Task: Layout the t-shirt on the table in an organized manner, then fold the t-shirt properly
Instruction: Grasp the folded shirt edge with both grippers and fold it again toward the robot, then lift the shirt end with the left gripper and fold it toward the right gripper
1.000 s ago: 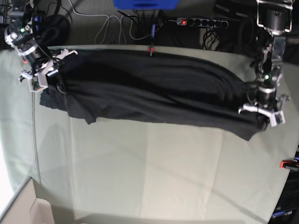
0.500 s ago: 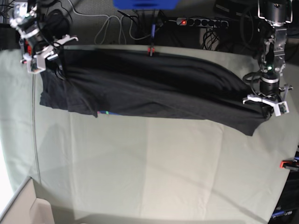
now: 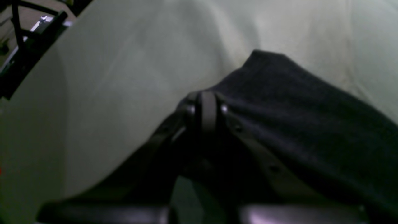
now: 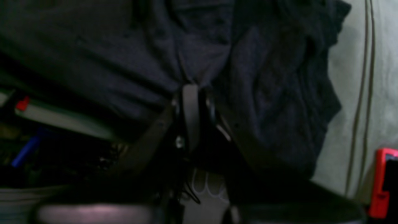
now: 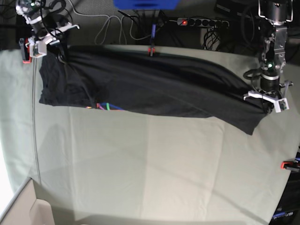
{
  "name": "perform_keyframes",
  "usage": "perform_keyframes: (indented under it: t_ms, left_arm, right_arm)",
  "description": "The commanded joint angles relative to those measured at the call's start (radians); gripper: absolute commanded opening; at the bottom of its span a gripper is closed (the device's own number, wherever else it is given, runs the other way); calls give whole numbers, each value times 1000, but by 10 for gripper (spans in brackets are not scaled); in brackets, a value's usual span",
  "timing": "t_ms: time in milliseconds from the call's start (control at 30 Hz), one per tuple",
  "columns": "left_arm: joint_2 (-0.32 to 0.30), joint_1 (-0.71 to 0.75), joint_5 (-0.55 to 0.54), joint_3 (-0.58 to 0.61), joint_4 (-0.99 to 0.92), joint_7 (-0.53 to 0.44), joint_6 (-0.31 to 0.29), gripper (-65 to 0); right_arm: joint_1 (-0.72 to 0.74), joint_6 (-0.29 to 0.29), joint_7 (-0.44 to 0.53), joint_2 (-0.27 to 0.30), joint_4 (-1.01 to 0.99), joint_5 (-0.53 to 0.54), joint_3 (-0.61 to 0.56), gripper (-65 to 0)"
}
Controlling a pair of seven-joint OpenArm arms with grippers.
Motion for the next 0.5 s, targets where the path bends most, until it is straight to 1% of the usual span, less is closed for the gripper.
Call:
perform_keyframes:
  t_ms: [0,33,100,267,300,333,467]
  left_arm:
    - [-16,-12,4,-6,8,-30,7,-639]
    - [-16,-12,4,-5,3,-30,7,-636]
    - [-16,-6,4,-5,3,-30,7,-604]
    - [-14,10,4,-5,6,-30,7,-451]
    - [-14,19,2,-8,8,-30,7,-427]
    - [-14,28,-1,-11,15,-30,7,-409]
    - [-14,36,-4,-11,34,-31,9,-363]
  right_arm:
    - [-7,2,28,10,2,13,5,-650]
    - [-4,2,27,10,-9,13,5,-650]
    - [-3,2,27,11,-26,13,5,-650]
    - [-3,2,27,15,-32,11,-1,-650]
    - [-3,2,27,15,-32,11,1,-633]
    - [-3,2,27,15,-32,11,4,-602]
    - [-9,2,37,10,-23,11,5,-453]
